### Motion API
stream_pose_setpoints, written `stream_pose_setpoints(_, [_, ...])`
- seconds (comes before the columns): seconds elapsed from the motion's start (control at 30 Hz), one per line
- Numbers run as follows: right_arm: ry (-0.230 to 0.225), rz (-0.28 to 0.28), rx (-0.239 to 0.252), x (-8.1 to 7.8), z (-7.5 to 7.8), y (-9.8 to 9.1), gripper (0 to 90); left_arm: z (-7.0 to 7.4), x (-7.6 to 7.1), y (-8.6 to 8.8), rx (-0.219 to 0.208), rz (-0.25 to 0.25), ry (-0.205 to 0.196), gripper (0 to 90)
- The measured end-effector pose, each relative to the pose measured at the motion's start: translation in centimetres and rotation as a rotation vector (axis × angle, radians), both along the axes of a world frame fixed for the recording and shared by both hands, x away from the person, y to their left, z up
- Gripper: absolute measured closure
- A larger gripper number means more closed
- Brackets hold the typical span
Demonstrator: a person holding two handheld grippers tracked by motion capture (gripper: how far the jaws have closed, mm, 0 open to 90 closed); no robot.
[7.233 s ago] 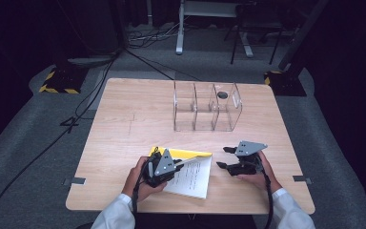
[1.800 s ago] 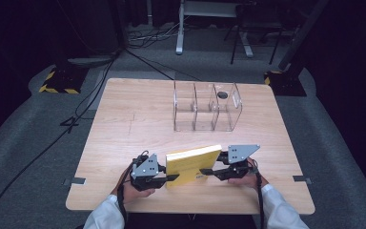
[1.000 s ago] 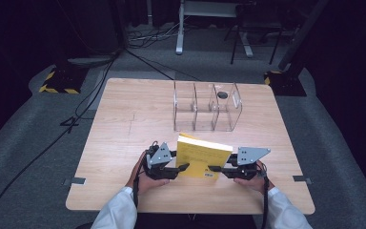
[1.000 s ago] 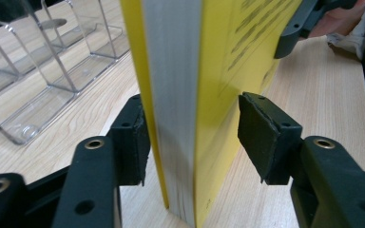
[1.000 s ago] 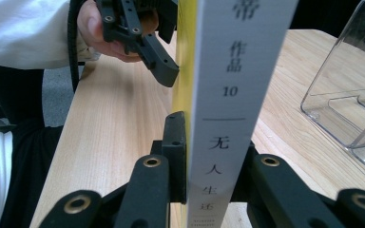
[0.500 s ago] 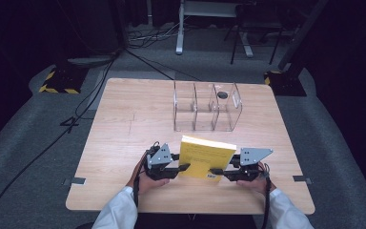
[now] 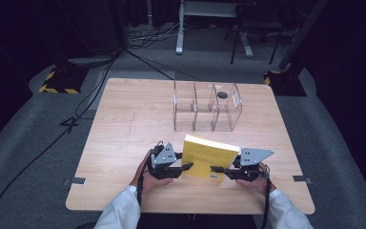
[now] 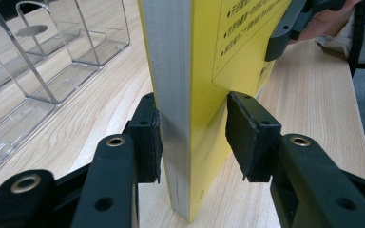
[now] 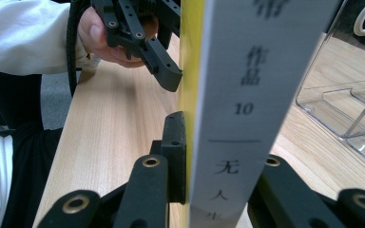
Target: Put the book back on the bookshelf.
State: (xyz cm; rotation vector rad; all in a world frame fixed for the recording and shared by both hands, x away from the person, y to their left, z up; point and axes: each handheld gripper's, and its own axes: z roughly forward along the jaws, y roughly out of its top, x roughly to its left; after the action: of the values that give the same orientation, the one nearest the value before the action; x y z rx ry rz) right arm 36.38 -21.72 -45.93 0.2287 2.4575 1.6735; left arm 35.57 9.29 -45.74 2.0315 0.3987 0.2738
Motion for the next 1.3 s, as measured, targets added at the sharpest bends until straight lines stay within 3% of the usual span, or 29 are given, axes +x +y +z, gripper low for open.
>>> stream_pose_setpoints(0.4, [-0.034,-0.106,0.000,0.2,0.5,-0.6,76.1,0.2,1.5,-1.5,0.008,0.036,-0.009,56.6])
stream_pose_setpoints(0.6, [-0.044,-0.124,0.006,0.1,0.8,-0.8,76.2,0.4,1.4,-1.3,0.029,0.073,-0.029,54.6])
stream_pose_setpoints(0.83, [-0.042,-0.174,0.012,0.3,0.9,-1.3,76.4,0.4,0.6,1.5,0.048,0.144,-0.013,43.9])
stream_pose_setpoints(1.0, [-0.041,-0.230,0.012,0.5,1.1,-1.8,76.4,-0.6,0.0,4.1,0.106,0.234,0.030,30.9])
stream_pose_setpoints(1.3, [-0.046,-0.294,0.011,0.7,1.5,-2.3,76.5,-2.1,-1.4,7.8,0.188,0.365,0.101,24.8])
